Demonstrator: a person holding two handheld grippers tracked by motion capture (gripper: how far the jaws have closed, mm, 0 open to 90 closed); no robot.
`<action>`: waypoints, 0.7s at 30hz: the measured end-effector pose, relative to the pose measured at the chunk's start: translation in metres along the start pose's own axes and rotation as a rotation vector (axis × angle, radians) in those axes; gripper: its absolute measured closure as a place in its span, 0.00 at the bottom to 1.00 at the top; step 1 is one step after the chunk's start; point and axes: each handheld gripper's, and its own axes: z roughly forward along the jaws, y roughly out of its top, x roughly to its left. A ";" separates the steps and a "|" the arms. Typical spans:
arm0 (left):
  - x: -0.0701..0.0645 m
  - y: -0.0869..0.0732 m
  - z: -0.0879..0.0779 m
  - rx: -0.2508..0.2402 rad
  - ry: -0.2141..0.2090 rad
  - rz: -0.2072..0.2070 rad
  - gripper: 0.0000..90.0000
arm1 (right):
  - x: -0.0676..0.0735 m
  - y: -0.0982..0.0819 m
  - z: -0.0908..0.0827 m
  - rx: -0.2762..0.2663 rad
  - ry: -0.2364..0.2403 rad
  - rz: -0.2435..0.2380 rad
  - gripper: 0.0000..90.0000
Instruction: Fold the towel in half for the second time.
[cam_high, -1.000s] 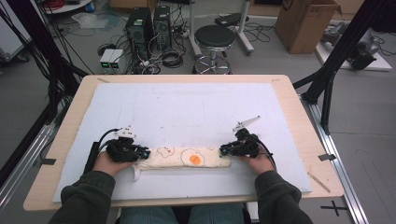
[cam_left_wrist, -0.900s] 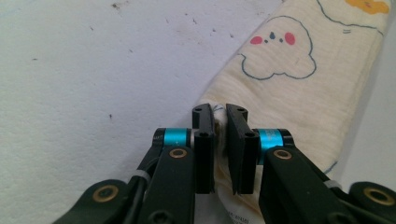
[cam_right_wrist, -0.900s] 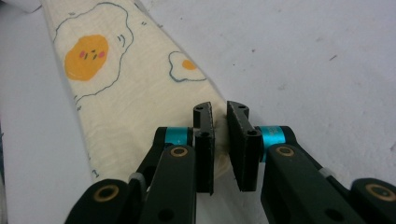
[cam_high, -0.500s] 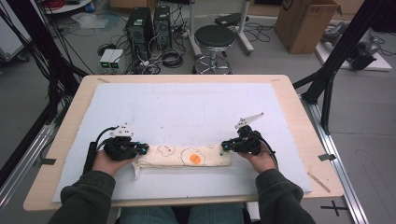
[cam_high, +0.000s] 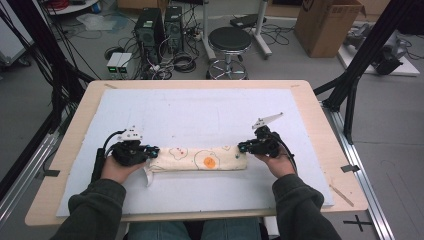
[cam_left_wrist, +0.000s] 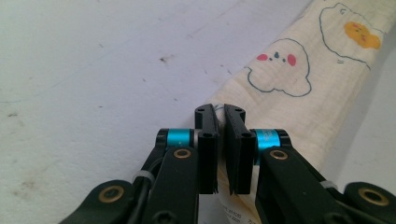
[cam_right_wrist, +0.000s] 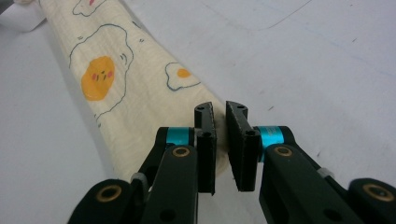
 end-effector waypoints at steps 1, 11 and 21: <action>0.002 0.002 0.001 -0.002 0.006 -0.004 0.93 | -0.002 0.002 0.001 -0.001 -0.005 -0.006 0.92; 0.021 0.021 0.020 -0.016 0.081 -0.032 0.93 | -0.027 0.022 0.008 -0.018 -0.057 0.031 0.92; 0.039 0.021 0.038 -0.026 0.136 -0.080 0.91 | -0.048 0.029 0.028 -0.029 -0.096 0.074 0.91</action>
